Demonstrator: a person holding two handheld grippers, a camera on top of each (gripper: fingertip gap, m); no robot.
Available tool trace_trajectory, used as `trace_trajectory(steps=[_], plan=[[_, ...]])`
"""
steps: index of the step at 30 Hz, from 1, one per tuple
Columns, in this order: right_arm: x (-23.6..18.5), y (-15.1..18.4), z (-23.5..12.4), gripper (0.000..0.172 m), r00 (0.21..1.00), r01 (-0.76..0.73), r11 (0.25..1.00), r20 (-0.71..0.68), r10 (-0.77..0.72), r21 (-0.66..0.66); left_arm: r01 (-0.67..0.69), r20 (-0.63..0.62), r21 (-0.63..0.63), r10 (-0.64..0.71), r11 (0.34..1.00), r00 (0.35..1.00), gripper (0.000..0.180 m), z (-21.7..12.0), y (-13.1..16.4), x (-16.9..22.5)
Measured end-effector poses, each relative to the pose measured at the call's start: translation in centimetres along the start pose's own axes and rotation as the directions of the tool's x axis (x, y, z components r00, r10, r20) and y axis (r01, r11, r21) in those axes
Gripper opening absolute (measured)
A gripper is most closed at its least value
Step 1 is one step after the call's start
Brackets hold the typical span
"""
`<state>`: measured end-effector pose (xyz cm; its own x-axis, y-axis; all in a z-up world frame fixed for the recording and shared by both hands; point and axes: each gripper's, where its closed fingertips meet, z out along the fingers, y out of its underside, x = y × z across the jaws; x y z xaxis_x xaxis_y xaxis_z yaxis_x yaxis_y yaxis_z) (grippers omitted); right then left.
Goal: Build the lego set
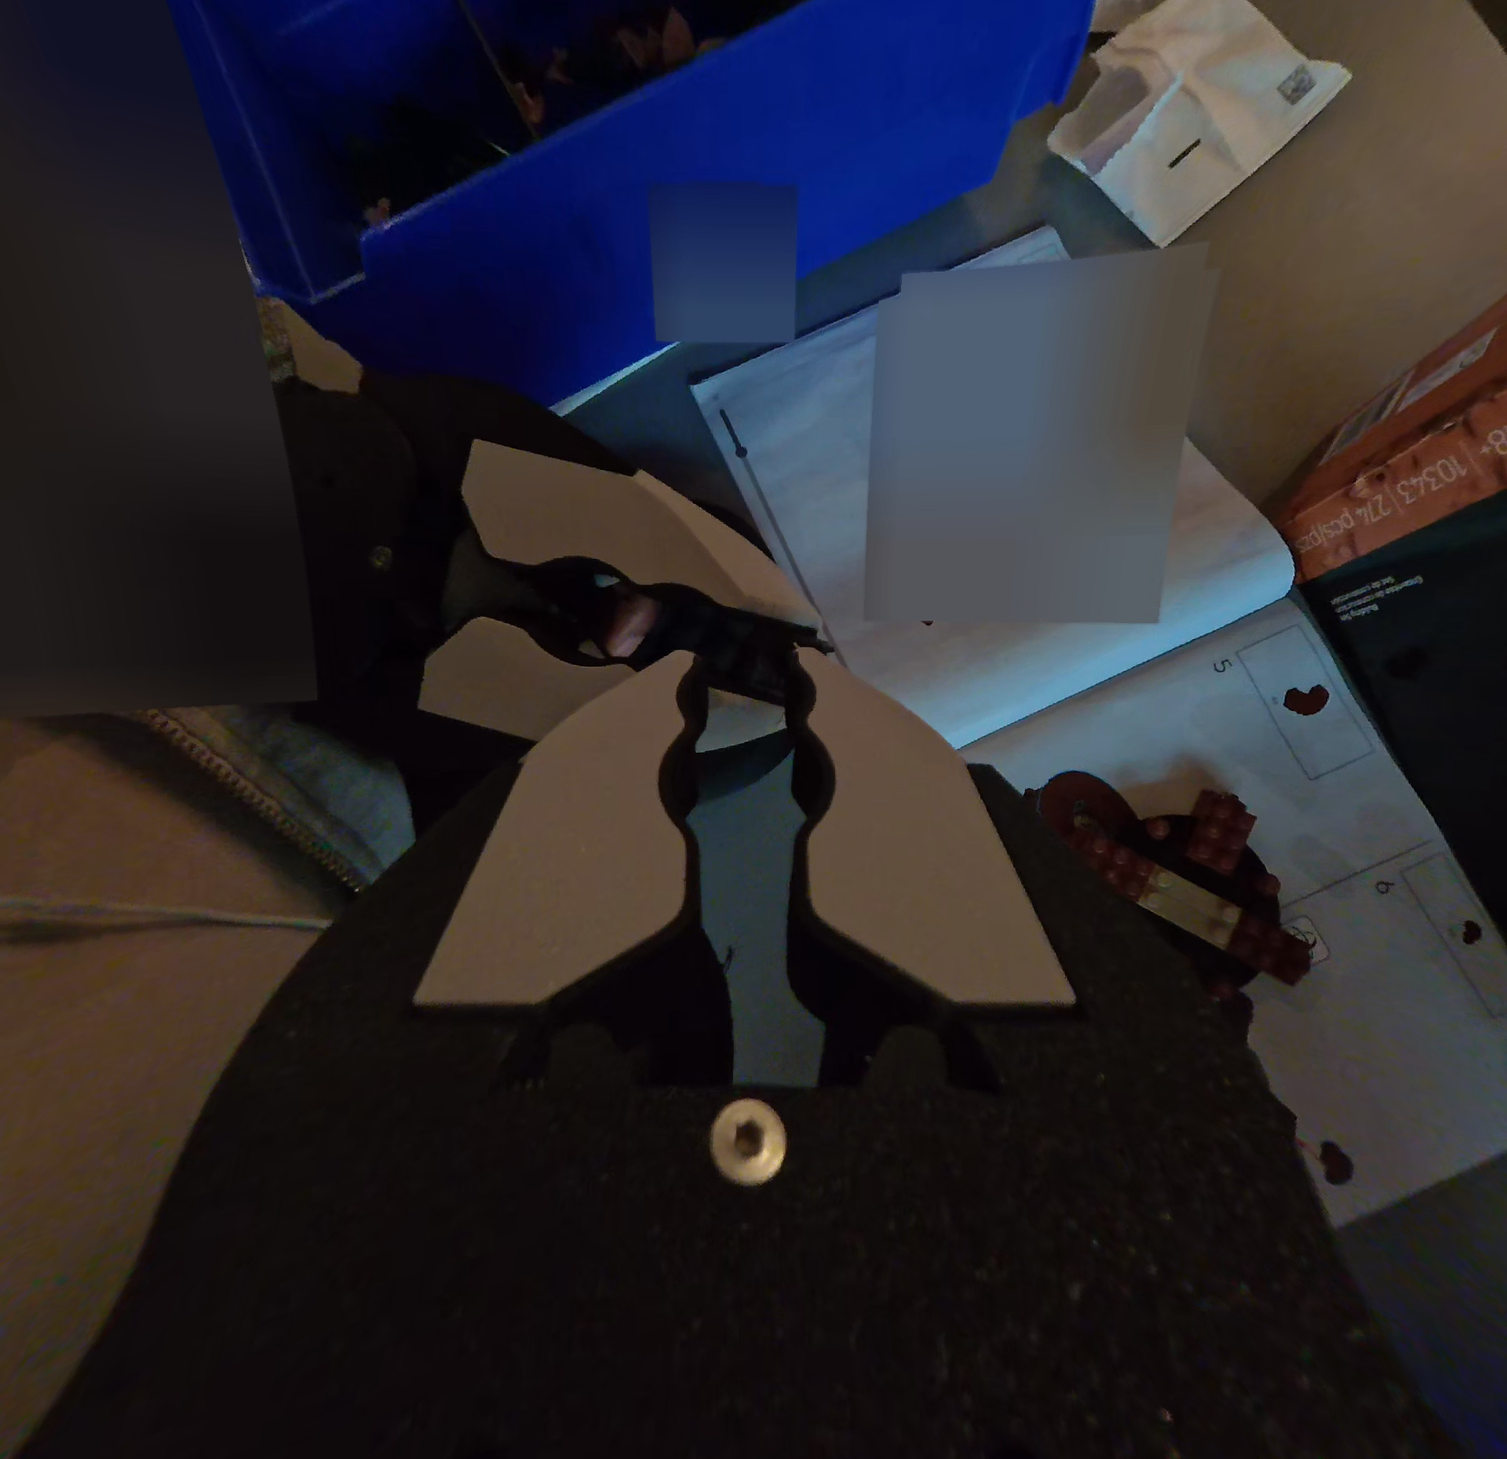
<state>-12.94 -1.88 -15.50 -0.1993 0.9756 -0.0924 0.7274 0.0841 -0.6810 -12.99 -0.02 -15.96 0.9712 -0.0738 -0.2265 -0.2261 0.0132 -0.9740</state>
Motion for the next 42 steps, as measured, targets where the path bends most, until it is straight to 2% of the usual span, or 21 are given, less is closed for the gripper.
trace_trajectory(steps=[20,38,40,42], plan=[[-0.7,-0.8,-0.1,0.021,0.999,0.041,0.999,-0.030,-0.041,-0.008,0.059,-0.005,0.041,-0.059,0.997,0.998,0.016,-0.4,-0.5,-0.5],[-0.8,-1.9,-0.6,0.025,0.999,0.036,0.997,-0.008,-0.036,0.061,0.094,-0.006,0.057,-0.094,0.994,0.996,0.016,-0.6,-0.6,-0.8],[-0.5,-2.3,-1.5,0.023,1.000,0.025,0.994,0.010,-0.027,0.102,0.110,-0.009,0.066,-0.109,0.992,0.994,0.016,-0.7,-0.7,-1.0],[0.0,-2.2,-2.3,0.011,0.998,0.007,0.989,0.064,-0.017,0.145,0.133,-0.017,0.079,-0.132,0.988,0.991,0.016,-0.8,-0.9,-1.1]])
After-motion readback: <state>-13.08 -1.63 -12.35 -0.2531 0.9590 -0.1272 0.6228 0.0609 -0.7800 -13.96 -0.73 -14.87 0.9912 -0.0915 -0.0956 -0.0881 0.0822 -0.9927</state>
